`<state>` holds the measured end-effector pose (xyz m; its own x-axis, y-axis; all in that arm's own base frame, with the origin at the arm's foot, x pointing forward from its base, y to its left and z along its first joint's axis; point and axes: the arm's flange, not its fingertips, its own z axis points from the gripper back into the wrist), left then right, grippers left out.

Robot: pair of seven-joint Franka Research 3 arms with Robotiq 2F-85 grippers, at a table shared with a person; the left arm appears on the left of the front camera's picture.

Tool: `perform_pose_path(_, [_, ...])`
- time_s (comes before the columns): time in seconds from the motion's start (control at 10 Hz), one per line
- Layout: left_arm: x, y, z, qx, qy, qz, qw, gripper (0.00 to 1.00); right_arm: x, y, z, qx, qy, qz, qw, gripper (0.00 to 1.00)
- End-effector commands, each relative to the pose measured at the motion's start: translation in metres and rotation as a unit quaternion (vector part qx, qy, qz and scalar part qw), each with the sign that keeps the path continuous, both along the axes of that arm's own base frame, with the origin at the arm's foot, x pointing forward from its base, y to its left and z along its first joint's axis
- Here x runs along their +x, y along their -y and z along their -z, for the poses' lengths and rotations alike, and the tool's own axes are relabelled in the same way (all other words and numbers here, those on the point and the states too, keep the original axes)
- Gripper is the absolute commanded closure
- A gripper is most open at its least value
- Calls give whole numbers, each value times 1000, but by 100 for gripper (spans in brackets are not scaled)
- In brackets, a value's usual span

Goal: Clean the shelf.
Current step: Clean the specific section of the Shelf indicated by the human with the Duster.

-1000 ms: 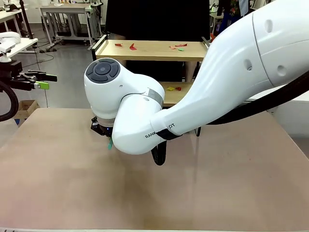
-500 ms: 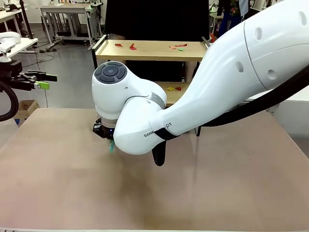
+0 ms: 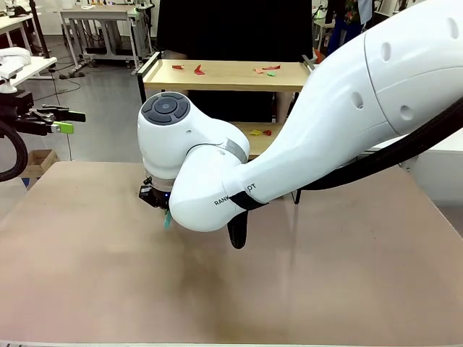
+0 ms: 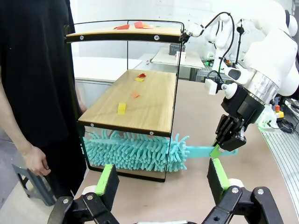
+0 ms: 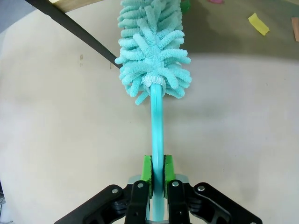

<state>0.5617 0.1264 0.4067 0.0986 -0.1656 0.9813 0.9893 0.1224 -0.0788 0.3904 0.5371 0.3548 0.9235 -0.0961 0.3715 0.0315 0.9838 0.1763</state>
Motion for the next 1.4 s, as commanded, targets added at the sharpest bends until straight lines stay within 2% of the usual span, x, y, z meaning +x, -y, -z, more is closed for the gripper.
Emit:
perform_pose_path(0.0, [-1, 1, -3, 0, 5, 0, 1000, 0, 0, 0, 0, 0, 0, 0, 1000, 87])
perform_pose_path(0.5, [-1, 1, -3, 0, 5, 0, 1000, 0, 5, 65, -7, -9, -12, 19, 1000, 87])
perform_pose_path(1.3, [-1, 1, -3, 0, 5, 0, 1000, 0, 11, 164, -8, -83, -9, 63, 995, 87])
